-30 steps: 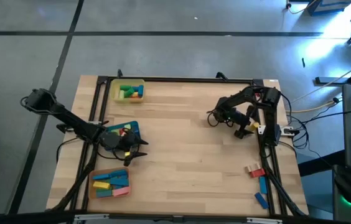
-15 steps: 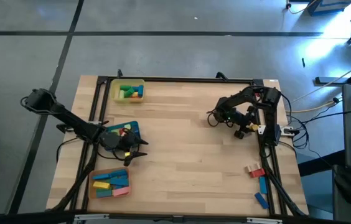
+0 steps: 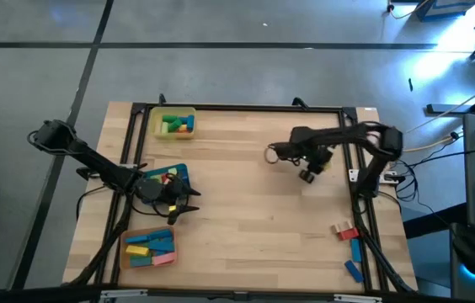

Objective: Sort blocks by size
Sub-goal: Put the yellow cylindrical block into the yellow bin

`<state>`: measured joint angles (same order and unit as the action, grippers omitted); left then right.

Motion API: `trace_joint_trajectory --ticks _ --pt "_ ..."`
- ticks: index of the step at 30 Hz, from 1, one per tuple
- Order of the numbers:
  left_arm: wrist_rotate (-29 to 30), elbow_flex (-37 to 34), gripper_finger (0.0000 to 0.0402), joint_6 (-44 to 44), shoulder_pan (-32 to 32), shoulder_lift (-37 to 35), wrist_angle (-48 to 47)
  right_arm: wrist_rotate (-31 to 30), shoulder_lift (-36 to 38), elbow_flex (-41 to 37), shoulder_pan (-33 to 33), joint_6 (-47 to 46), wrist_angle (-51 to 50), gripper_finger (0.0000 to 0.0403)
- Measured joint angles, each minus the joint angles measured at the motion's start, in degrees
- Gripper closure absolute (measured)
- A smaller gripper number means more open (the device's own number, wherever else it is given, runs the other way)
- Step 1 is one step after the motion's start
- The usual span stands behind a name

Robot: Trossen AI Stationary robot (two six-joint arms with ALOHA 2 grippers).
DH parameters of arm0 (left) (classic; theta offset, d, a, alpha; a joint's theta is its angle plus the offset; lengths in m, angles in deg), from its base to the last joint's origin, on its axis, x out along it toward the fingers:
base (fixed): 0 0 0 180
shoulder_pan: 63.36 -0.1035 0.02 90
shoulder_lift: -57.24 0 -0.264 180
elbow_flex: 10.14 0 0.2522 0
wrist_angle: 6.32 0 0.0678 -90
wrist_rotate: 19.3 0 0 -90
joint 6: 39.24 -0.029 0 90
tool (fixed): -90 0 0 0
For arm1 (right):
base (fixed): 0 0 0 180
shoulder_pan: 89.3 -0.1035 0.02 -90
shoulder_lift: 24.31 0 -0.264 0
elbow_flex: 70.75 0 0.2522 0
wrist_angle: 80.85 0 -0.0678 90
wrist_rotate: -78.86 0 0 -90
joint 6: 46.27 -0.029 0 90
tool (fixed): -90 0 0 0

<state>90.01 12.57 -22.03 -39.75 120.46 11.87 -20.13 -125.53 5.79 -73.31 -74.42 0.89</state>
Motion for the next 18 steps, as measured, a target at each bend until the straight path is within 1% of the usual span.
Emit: trace_joint_trajectory --ticks 4,8,13,18 --pt "0.02 0.0 0.0166 0.09 0.01 0.0 0.15 -2.32 6.59 3.1 -7.44 -4.21 7.95 0.0267" --pt "0.01 0.0 0.0166 0.07 0.0 0.0 1.08 -7.27 10.65 3.75 -15.06 -6.95 18.01 0.0267" --pt "0.0 0.02 0.0166 0.34 -0.01 -0.02 2.03 -14.59 11.07 3.37 -23.92 -8.2 31.53 0.0267" --pt "-0.03 0.03 0.0166 3.64 0.04 -0.02 3.9 -22.05 10.94 -0.67 -32.19 -6.28 52.46 0.0267"
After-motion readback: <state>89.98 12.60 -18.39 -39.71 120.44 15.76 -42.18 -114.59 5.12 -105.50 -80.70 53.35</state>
